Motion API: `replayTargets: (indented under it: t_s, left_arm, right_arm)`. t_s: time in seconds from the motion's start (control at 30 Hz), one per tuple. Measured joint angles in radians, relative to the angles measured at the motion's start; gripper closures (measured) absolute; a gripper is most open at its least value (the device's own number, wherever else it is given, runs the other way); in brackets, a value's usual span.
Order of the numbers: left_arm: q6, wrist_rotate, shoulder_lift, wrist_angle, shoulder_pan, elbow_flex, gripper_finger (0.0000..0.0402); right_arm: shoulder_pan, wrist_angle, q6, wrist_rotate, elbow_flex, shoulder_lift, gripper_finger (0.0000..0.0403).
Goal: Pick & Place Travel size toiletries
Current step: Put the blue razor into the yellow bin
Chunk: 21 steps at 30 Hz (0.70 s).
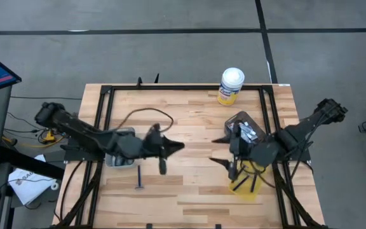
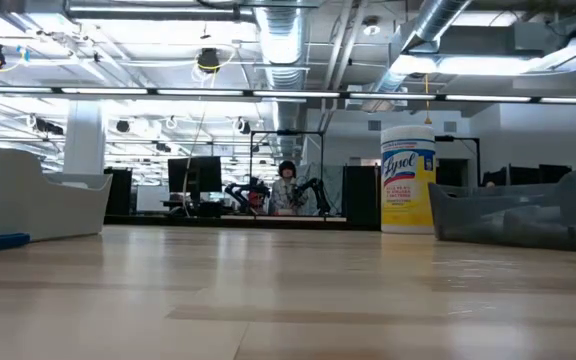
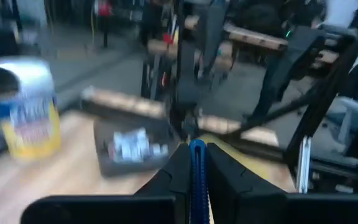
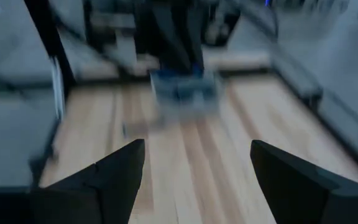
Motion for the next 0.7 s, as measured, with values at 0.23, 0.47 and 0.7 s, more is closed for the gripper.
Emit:
replayTargets:
  t_s: [0.23, 0.47, 0.7]
  left_arm:
    - [0.157, -0.047, -0.153, 0.147, 0.096, 0.0, 0.0383]
    - [0.179, 0.22, -0.17, 0.486, 0.189, 0.002, 0.0383]
    - [0.17, 0.342, -0.154, 0.566, 0.21, 0.002, 0.0383]
  right_arm:
    - [-0.095, 0.409, -0.225, -0.019, 0.0, 0.0, 0.0117]
    - [-0.195, 0.608, -0.243, -0.143, 0.0, 0.049, 0.0117]
    - [-0.285, 0.708, -0.206, -0.242, 0.047, 0.109, 0.0117]
